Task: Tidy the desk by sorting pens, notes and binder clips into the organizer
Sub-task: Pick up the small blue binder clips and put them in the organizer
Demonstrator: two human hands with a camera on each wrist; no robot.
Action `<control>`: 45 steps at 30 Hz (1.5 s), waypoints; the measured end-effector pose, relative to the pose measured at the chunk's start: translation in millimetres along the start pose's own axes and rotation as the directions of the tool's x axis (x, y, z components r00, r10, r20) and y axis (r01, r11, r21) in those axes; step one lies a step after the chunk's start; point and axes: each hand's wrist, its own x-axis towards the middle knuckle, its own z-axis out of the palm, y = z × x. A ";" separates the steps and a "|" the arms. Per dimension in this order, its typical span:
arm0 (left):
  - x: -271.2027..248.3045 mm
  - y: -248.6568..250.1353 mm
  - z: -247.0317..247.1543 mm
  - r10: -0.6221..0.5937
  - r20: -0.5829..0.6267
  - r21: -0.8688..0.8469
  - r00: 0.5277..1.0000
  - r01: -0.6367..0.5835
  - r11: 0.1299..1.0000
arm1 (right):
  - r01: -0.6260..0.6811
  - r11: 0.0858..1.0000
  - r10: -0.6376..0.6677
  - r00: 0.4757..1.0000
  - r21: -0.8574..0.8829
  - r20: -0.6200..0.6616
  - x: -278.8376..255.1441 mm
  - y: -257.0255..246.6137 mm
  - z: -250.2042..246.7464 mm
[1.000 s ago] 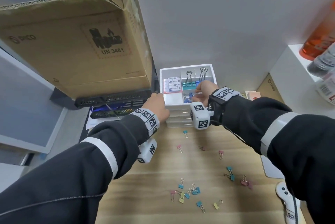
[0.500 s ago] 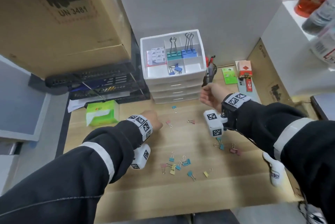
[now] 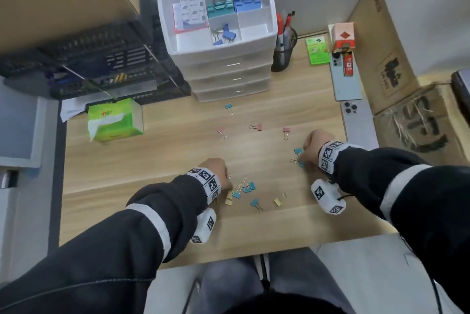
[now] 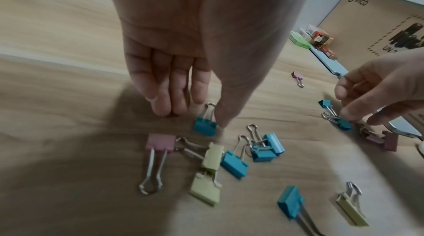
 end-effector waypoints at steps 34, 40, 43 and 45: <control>11.3 7.7 7.0 0.064 -0.049 -0.077 0.997 -0.068 0.995 | -0.093 0.726 0.006 0.992 0.682 0.129 10.0 4.1 7.1; 7.2 3.1 13.3 0.156 -0.049 -0.074 0.987 -0.159 0.984 | 0.030 0.806 0.024 0.996 0.591 -0.083 13.4 -3.5 12.0; 6.2 -0.1 16.9 0.179 -0.035 -0.058 0.983 -0.180 0.982 | 0.078 0.877 -0.006 0.988 0.474 -0.152 12.7 -10.1 13.6; 5.5 -2.3 18.9 0.197 -0.026 -0.031 0.980 -0.198 0.980 | 0.081 0.919 -0.014 0.985 0.385 -0.174 15.7 -13.9 14.9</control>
